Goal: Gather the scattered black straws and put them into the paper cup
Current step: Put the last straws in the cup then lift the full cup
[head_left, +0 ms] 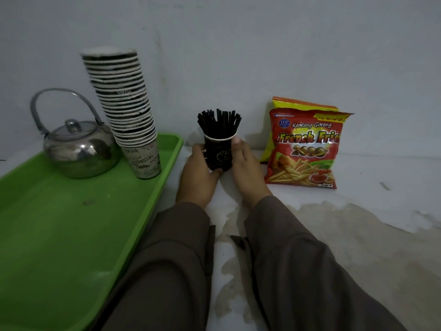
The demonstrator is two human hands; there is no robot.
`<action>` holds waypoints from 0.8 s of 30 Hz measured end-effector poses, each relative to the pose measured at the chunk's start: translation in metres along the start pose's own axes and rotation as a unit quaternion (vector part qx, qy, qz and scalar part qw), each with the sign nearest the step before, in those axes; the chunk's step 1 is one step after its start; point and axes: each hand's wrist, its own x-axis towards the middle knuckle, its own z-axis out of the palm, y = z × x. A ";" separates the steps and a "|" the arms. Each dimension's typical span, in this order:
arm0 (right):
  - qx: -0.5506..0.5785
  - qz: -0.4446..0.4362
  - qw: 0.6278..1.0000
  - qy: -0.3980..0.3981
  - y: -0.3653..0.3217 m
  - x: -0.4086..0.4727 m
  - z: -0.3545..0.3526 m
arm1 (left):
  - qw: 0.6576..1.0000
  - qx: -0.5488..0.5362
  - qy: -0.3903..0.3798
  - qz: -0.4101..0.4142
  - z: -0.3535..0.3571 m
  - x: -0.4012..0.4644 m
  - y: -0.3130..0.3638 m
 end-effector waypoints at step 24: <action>-0.137 0.039 0.989 -0.030 -0.004 -0.009 0.003 | 0.999 0.012 -0.019 -0.048 -0.007 -0.012 0.001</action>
